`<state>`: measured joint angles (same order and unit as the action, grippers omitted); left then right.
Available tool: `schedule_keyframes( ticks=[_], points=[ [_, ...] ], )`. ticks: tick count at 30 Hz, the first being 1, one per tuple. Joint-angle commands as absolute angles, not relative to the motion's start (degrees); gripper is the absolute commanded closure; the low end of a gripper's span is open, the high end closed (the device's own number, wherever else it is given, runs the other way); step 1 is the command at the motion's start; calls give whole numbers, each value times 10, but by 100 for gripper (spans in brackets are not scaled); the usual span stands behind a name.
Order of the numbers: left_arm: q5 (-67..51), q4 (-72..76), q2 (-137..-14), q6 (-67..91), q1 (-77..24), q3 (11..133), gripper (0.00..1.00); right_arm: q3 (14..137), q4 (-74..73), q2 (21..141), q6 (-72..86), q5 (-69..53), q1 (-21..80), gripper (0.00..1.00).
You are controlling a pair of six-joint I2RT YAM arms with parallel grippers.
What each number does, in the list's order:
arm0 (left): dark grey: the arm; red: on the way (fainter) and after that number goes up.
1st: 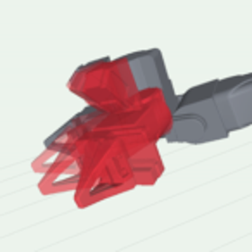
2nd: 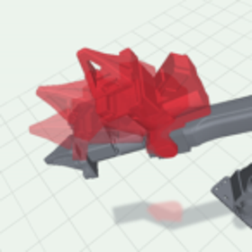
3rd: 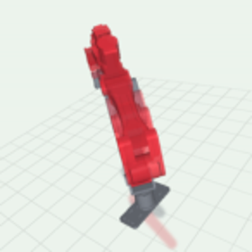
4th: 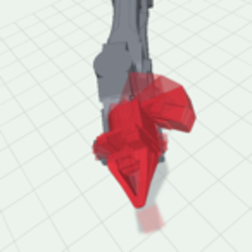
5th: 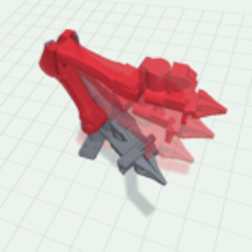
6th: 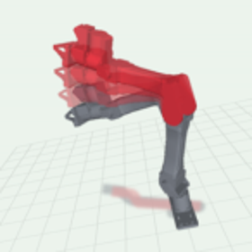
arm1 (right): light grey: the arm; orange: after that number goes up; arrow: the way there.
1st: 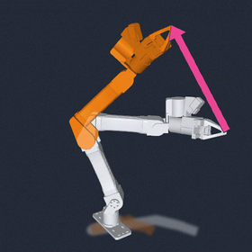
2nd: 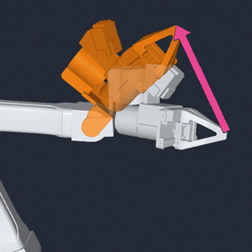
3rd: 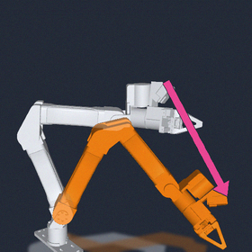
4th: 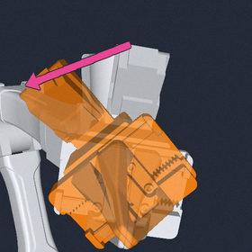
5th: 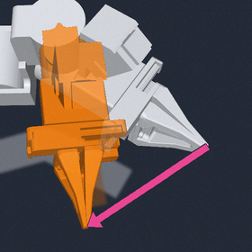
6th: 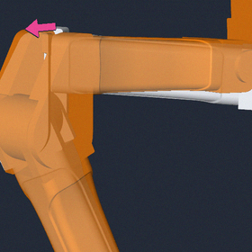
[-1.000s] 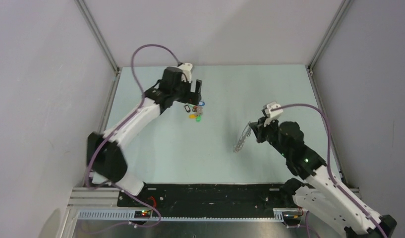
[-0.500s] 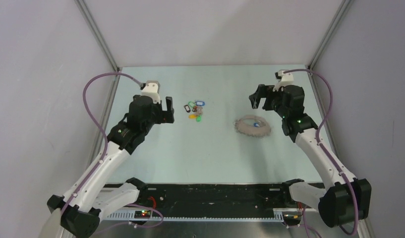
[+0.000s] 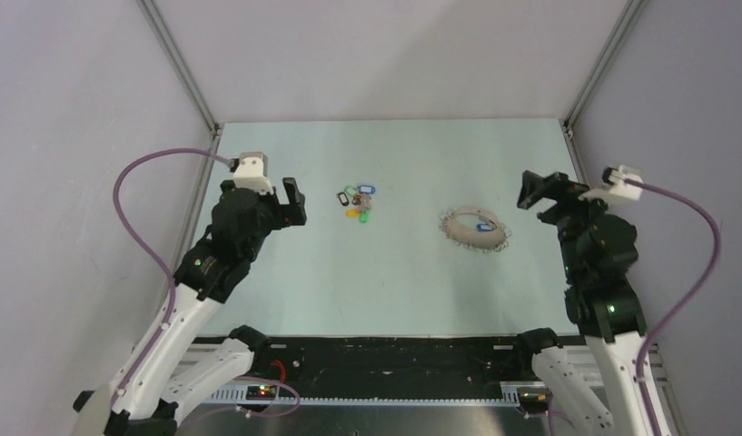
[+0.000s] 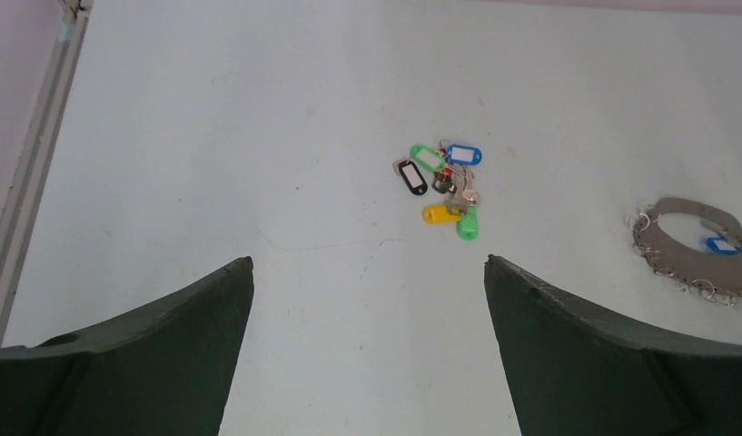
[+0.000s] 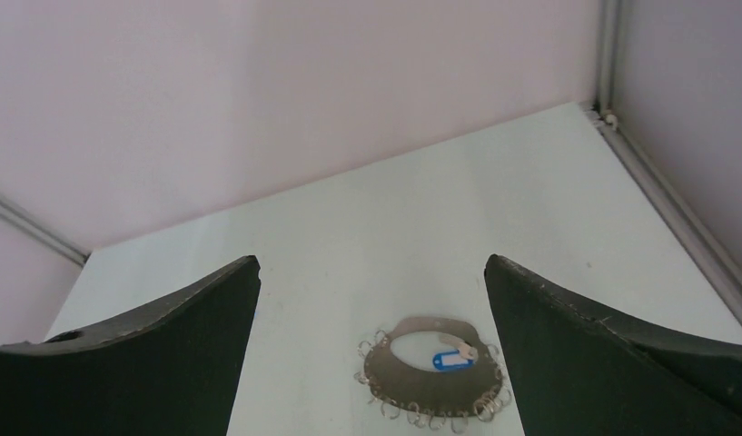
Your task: Remove the keys from the keyring
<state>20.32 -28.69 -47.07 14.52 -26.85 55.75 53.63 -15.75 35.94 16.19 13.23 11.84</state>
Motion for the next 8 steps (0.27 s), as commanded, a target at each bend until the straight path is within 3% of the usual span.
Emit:
schedule_keyframes(
  ticks=[1, 8],
  points=[
    [206, -261, -423, 122, -265, 539, 0, 552, -261, 309, 176, 194, 117, 1],
    [218, -258, -416, 107, -265, 531, 0, 527, -316, 253, 170, 197, 117, 0]
  ],
)
